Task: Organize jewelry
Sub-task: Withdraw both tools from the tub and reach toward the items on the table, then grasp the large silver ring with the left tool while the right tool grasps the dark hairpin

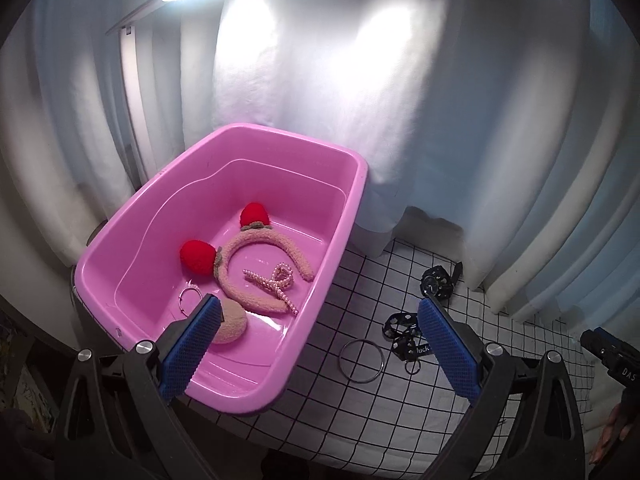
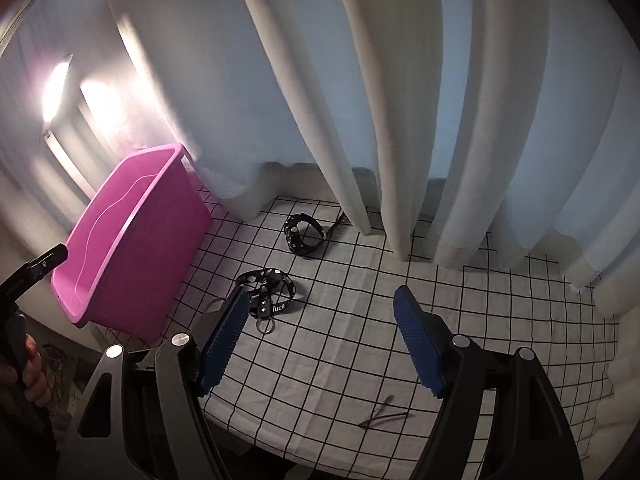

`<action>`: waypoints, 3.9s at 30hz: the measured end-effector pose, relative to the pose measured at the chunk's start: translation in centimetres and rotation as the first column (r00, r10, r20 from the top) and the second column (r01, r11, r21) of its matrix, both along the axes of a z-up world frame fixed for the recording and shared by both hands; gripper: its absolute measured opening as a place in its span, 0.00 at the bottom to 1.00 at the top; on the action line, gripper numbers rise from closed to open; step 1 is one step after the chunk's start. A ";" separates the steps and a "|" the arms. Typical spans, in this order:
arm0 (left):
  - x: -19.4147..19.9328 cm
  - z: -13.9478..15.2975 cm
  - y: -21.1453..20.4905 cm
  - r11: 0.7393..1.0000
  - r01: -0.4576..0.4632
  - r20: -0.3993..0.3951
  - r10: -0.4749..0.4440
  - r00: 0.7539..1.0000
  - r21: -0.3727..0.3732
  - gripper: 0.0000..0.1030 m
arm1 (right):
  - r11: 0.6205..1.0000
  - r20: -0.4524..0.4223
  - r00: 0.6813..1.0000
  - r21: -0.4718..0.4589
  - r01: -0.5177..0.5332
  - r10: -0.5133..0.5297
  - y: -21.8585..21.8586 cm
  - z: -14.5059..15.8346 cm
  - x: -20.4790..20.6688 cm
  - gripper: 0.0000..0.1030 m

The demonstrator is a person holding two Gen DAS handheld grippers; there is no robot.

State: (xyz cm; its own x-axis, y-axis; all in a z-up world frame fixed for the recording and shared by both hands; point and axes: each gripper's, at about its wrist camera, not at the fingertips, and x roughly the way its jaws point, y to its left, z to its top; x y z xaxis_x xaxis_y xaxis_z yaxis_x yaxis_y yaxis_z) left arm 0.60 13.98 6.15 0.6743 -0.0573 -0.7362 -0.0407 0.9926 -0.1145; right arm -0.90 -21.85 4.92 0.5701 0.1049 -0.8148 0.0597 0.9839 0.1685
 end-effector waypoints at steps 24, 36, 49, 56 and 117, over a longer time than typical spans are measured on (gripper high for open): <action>-4.3 -11.6 -9.8 0.997 0.015 -0.189 -0.002 0.982 0.069 0.94 | 0.985 -0.176 0.984 0.164 0.054 -0.025 -6.5 -13.0 -9.6 0.70; 0.2 -18.2 -9.1 0.987 0.137 -0.263 -0.109 0.959 0.088 0.94 | 0.954 -0.181 0.961 0.177 0.243 -0.211 -3.8 -16.1 -10.1 0.70; 3.4 -23.3 -8.4 0.980 0.193 -0.296 -0.170 0.940 0.049 0.94 | 0.914 -0.161 0.915 0.111 0.390 -0.371 -0.7 -18.3 -10.1 0.70; 4.4 -24.8 -8.0 0.981 0.190 -0.298 -0.171 0.939 0.036 0.94 | 0.896 -0.163 0.898 0.116 0.429 -0.409 -0.5 -19.7 -9.8 0.70; 3.6 -24.9 -8.8 0.970 0.219 -0.158 -0.201 0.967 0.107 0.66 | 0.908 -0.066 0.914 -0.167 0.385 -0.400 2.8 -22.3 -6.9 0.10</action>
